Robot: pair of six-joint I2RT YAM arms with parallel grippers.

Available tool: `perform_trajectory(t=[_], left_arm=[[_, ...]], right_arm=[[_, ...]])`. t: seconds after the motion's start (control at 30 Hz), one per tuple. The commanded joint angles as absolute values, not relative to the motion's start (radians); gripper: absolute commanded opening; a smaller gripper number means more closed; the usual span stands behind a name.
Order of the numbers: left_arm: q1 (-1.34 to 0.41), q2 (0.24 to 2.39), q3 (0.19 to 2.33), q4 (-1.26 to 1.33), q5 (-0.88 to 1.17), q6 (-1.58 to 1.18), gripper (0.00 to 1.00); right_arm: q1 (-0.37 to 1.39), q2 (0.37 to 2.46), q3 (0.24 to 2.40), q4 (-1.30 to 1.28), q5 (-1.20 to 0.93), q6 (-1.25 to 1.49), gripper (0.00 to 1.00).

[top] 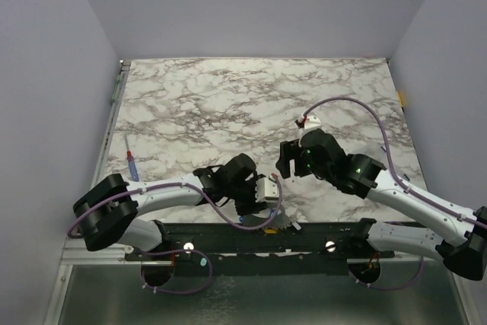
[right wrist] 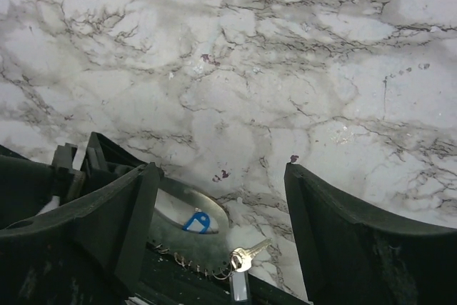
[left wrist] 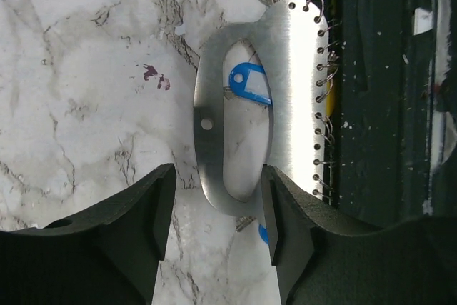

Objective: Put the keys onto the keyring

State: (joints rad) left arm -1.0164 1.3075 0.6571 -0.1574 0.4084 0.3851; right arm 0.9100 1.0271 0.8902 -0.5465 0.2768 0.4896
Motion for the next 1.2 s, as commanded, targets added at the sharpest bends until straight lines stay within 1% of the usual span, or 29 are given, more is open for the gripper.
perform_trajectory(t=[0.0, 0.37, 0.47, 0.63, 0.73, 0.83, 0.97, 1.17], left_arm=[[-1.039, 1.423, 0.703, -0.115, 0.380, 0.537, 0.56], [-1.060, 1.577, 0.727, -0.003, 0.325, 0.538, 0.41], [-1.071, 1.603, 0.720, 0.035, 0.266, 0.521, 0.36], [-1.067, 1.653, 0.732, 0.074, 0.063, 0.503, 0.34], [-1.029, 1.706, 0.779, 0.078, -0.027, 0.462, 0.33], [-0.975, 1.750, 0.827, 0.075, -0.045, 0.421, 0.31], [-0.937, 1.791, 0.873, 0.077, -0.065, 0.408, 0.31], [-0.865, 1.862, 0.963, 0.049, -0.129, 0.311, 0.31]], right_arm=[[0.883, 1.031, 0.935, -0.611, 0.338, 0.487, 0.81], [0.829, 1.000, 0.925, -0.606, 0.329, 0.433, 0.81], [0.805, 0.978, 0.919, -0.603, 0.325, 0.424, 0.82], [0.759, 0.969, 0.921, -0.589, 0.306, 0.398, 0.82], [0.741, 0.976, 0.928, -0.572, 0.291, 0.386, 0.82], [0.733, 0.986, 0.930, -0.558, 0.280, 0.379, 0.82], [0.722, 0.992, 0.931, -0.549, 0.277, 0.374, 0.82], [0.699, 0.992, 0.930, -0.551, 0.284, 0.372, 0.82]])
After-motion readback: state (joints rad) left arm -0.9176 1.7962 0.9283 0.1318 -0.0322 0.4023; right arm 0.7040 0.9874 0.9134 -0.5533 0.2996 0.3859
